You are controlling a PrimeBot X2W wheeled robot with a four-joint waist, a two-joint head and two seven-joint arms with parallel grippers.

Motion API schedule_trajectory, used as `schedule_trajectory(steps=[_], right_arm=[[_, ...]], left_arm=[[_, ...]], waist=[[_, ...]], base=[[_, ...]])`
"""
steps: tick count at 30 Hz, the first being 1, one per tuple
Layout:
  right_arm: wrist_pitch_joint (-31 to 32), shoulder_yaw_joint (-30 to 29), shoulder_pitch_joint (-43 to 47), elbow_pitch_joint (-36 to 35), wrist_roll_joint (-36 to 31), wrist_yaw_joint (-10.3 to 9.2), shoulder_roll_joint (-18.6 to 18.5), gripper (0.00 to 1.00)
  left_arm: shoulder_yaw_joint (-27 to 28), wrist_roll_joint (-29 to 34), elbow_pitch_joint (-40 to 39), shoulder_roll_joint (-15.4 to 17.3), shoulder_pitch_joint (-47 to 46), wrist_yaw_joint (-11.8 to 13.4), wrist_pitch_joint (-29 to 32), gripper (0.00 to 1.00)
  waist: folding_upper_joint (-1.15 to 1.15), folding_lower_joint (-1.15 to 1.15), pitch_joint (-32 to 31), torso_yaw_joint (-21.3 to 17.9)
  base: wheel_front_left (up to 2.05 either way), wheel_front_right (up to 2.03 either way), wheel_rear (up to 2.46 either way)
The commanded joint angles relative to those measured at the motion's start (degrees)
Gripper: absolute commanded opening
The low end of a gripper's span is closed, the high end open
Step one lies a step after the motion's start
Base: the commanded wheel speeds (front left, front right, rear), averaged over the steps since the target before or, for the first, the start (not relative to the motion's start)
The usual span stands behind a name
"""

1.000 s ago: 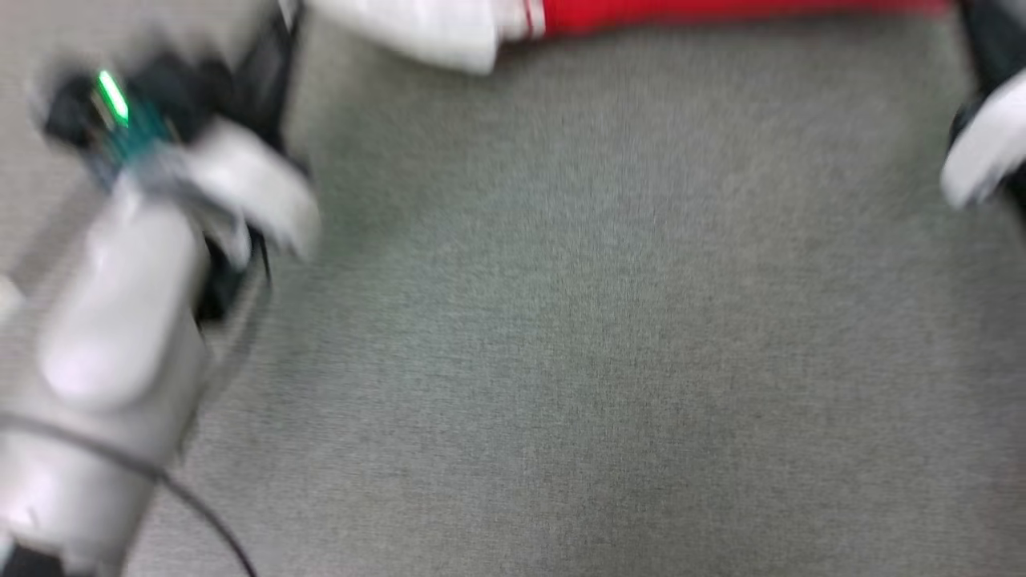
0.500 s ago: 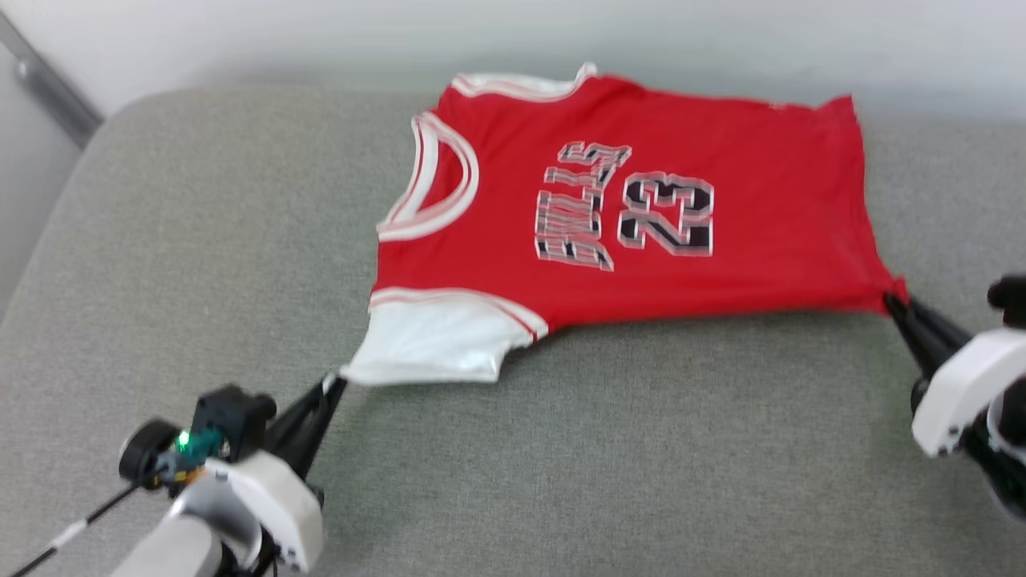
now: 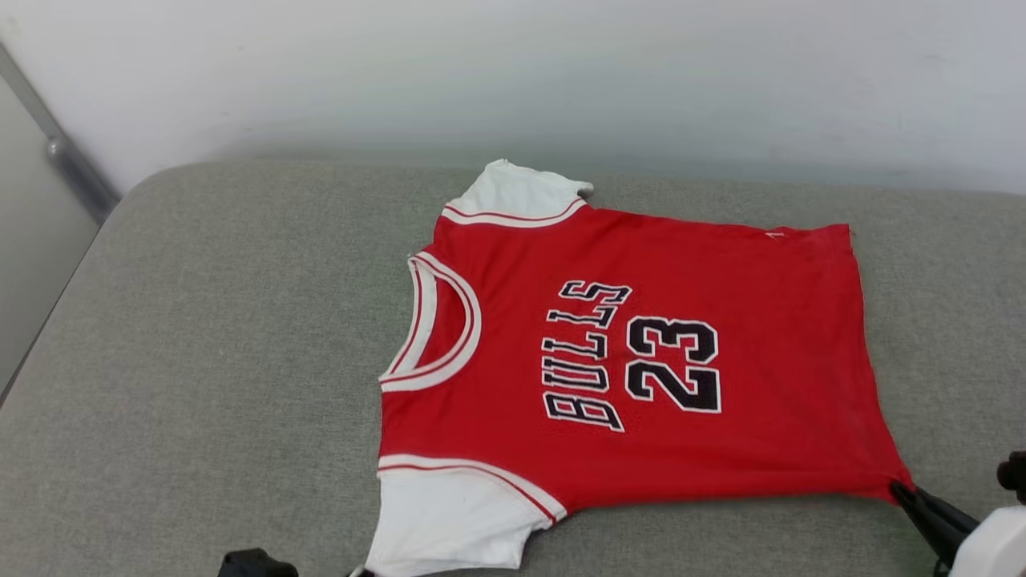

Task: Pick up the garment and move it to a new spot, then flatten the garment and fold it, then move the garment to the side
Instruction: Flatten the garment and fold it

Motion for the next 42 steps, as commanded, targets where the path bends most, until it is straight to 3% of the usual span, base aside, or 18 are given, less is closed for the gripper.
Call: schedule_trajectory(steps=[1, 11, 22, 31, 42], right_arm=[[0.2, -0.8, 1.0, -0.3, 0.1, -0.04, -0.6, 0.00], [4.2, -9.6, 10.4, -9.2, -1.4, -0.04, 1.5, 0.00], [8.8, -13.3, 5.4, -17.1, -4.7, -0.03, 3.0, 0.00], [11.9, -14.2, -3.3, -15.0, -8.1, -0.03, 4.1, 0.00], [12.8, -11.8, -11.5, -7.5, -10.8, -0.03, 5.6, 0.00]], left_arm=[[0.1, -0.5, -0.4, 0.2, 1.0, 0.3, 0.2, 0.00], [1.5, -1.7, -4.1, 2.4, 4.2, 0.3, -2.5, 0.00], [5.0, 1.0, -6.1, 1.8, -5.6, 0.2, -5.2, 0.00], [4.9, 1.8, 0.8, -2.6, -20.0, -3.3, -4.9, 0.00], [3.4, 1.1, 14.4, -7.8, -32.0, -5.1, -4.7, 0.00]], waist=[[0.00, 0.02, -0.3, -0.2], [0.00, 0.02, 0.0, -0.3], [0.00, 0.02, 5.3, -1.1], [0.00, 0.02, 12.2, -0.8], [0.00, 0.02, 17.3, -0.3]], base=[[0.00, 0.00, 0.00], [0.00, 0.00, 0.00], [0.00, 0.00, 0.00], [0.00, 0.00, 0.00], [0.00, 0.00, 0.00]])
